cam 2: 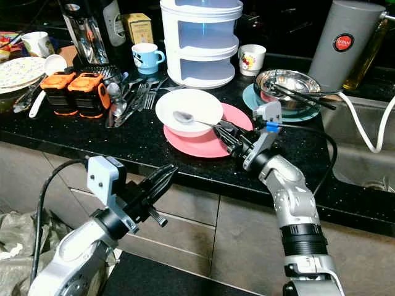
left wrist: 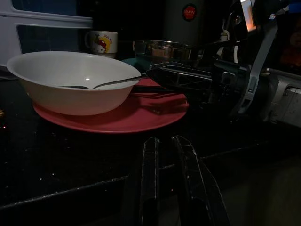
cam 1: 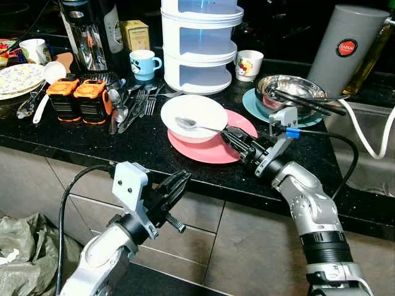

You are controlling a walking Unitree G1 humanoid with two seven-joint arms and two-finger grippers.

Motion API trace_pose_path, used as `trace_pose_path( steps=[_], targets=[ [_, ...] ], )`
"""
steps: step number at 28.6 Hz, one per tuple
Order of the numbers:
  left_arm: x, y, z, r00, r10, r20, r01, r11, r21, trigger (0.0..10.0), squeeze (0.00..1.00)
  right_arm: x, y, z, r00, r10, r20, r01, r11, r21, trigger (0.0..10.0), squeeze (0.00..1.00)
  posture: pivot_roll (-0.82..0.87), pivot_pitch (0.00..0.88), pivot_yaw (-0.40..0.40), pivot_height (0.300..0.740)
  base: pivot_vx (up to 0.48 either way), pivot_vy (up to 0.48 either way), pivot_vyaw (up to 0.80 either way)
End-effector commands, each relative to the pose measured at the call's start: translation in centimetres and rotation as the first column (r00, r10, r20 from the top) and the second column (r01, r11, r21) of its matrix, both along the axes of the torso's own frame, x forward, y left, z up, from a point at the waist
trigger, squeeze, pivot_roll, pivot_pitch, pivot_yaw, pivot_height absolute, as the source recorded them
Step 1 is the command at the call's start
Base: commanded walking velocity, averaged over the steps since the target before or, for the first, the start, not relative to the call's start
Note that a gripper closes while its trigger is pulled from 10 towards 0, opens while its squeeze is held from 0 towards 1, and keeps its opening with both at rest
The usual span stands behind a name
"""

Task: Kitchen organization

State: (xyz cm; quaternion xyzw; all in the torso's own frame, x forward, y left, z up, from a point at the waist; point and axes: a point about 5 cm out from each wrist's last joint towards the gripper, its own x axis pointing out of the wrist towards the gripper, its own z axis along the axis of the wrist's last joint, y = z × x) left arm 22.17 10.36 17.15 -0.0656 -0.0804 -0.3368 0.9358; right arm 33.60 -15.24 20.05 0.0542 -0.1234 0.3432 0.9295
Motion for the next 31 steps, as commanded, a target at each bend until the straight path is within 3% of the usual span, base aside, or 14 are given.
trace_pose_path(
  steps=[1,7,19,20,21,22,23,24,31],
  targets=[
    [0.1,0.0,-0.3,1.000,0.000,-0.015,0.000,1.000,0.005,10.0,0.00,0.0,0.2,0.2,1.000,0.003,0.022,-0.002,1.000,-0.015,0.0,0.00,0.16,0.000,-0.004,0.740,0.000,0.000,0.00],
    [0.1,0.0,-0.3,1.000,-0.001,-0.013,0.002,1.000,0.007,10.0,0.00,0.1,0.2,0.7,0.999,-0.006,0.039,0.006,1.000,0.010,0.0,0.00,0.16,0.000,-0.005,0.740,0.000,0.000,0.00],
    [0.5,0.0,0.3,1.000,0.006,0.009,-0.006,1.000,-0.010,10.0,0.00,-0.1,-1.3,4.5,0.992,-0.005,0.123,-0.026,0.969,0.248,0.0,0.00,0.15,0.000,-0.010,0.740,0.000,0.000,0.00],
    [0.5,-0.1,0.4,1.000,0.005,0.010,-0.005,1.000,-0.011,10.0,0.00,-0.2,-1.4,4.8,0.992,-0.001,0.129,-0.033,0.964,0.262,1.1,0.00,0.15,0.000,-0.011,0.740,0.000,0.000,0.00],
    [0.5,-0.1,0.4,1.000,0.005,0.010,-0.005,1.000,-0.011,10.0,0.00,-0.2,-1.4,4.8,0.992,-0.001,0.129,-0.033,0.964,0.262,1.1,0.00,0.15,0.000,-0.011,0.740,0.000,0.000,0.00],
    [0.6,-0.1,0.4,1.000,0.007,0.013,-0.007,1.000,-0.013,10.0,0.00,-0.2,-1.6,5.1,0.992,-0.001,0.128,-0.036,0.958,0.284,4.9,0.00,0.15,0.000,-0.011,0.740,0.000,0.000,0.00],
    [0.6,-0.1,0.4,1.000,0.007,0.013,-0.007,1.000,-0.013,10.0,0.00,-0.2,-1.6,5.1,0.992,-0.001,0.128,-0.036,0.958,0.284,4.9,0.00,0.15,0.000,-0.011,0.740,0.000,0.000,0.00],
    [0.7,-0.1,0.6,1.000,0.010,0.017,-0.009,1.000,-0.017,10.0,0.00,-0.2,-1.7,5.1,0.994,0.006,0.113,-0.040,0.954,0.298,10.0,0.00,0.14,0.000,-0.015,0.740,0.000,0.000,0.00],
    [1.1,0.0,0.9,0.999,0.018,0.029,-0.017,0.999,-0.030,10.0,0.00,0.0,-2.1,5.0,0.997,0.015,0.079,-0.038,0.955,0.293,10.0,0.00,0.13,0.000,-0.017,0.740,0.000,0.000,-0.57]
  ],
)
